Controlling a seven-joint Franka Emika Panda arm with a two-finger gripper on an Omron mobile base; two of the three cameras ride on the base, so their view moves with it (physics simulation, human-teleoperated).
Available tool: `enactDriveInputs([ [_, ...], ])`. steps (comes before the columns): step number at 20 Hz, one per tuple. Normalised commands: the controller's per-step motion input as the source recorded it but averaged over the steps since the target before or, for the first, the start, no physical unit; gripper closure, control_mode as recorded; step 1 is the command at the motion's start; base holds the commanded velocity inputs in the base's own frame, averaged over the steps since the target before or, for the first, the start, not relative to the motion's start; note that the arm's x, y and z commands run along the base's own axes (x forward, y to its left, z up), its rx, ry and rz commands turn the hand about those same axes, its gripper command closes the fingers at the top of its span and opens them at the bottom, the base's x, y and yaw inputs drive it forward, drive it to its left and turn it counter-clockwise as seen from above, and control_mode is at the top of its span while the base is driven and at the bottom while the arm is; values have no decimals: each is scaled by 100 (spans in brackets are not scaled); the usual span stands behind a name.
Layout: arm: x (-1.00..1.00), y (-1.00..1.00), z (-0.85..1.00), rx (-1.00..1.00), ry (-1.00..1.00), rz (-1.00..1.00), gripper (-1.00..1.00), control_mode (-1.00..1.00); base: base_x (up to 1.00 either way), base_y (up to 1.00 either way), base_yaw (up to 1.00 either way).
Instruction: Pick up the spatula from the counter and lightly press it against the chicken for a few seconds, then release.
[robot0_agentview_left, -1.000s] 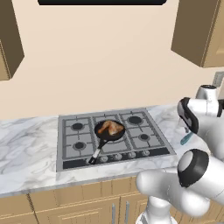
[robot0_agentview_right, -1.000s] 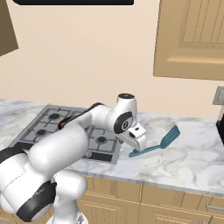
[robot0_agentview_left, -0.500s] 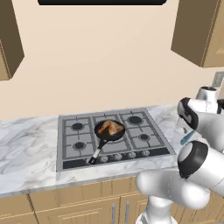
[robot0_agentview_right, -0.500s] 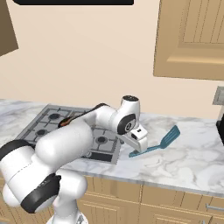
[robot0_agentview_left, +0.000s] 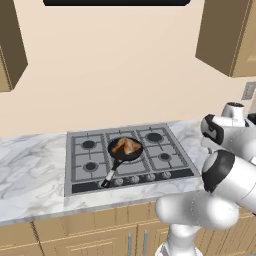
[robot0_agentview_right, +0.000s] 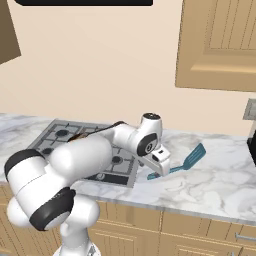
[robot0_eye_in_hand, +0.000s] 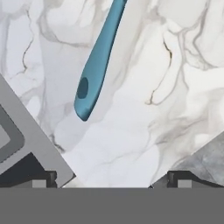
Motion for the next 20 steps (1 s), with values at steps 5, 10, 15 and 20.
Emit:
enactDriveInputs([
  [5,10,-6,-15,0,0,0,-100,-100,0,0,0],
  [10,13,-1,-16,0,0,0,-100,-100,0,0,0],
  [15,17,-1,-14,0,0,0,-100,-100,0,0,0],
  [20,16,-6,-14,0,0,0,-100,-100,0,0,0],
])
